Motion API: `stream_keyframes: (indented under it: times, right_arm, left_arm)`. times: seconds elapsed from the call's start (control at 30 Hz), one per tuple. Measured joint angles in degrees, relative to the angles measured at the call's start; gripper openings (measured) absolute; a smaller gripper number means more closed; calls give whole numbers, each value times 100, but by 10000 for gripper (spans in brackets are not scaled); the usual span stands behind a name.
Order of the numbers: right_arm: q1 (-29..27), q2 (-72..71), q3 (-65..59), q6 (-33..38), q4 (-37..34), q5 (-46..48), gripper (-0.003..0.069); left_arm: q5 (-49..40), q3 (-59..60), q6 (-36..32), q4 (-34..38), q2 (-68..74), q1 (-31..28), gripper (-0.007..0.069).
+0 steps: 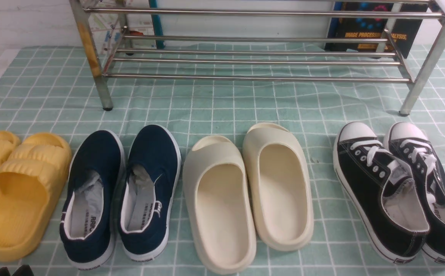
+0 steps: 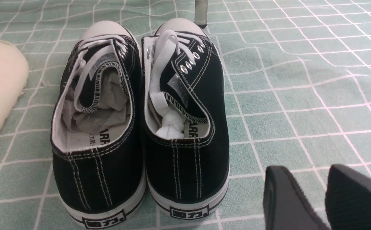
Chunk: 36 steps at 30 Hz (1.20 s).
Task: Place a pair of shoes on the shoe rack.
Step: Use the left arm to grab the shoe closest to it
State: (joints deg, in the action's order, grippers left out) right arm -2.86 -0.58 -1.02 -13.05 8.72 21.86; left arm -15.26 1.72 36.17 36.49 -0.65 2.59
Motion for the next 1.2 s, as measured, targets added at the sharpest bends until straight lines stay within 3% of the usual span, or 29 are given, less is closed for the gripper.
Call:
stream_keyframes:
  times: [0.63, 0.87, 0.93, 1.07, 1.17, 1.2]
  right_arm:
    - [0, 0, 0, 0, 0, 0, 239]
    - [0, 0, 0, 0, 0, 0, 239]
    - [0, 0, 0, 0, 0, 0, 239]
    - [0, 0, 0, 13, 0, 0, 239]
    - [0, 0, 0, 101, 0, 0, 239]
    - [0, 0, 0, 113, 0, 0, 239]
  left_arm:
    - [164, 0, 496, 775, 0, 0, 239]
    - [277, -45, 487, 1004, 0, 0, 239]
    - [76, -307, 218, 1005, 0, 0, 237]
    - [-432, -1201, -636, 682, 0, 0, 213]
    - [-1324, -2222, -993, -194, 426, 0, 139]
    - [-1999, -2784, -1057, -819, 933, 0, 86]
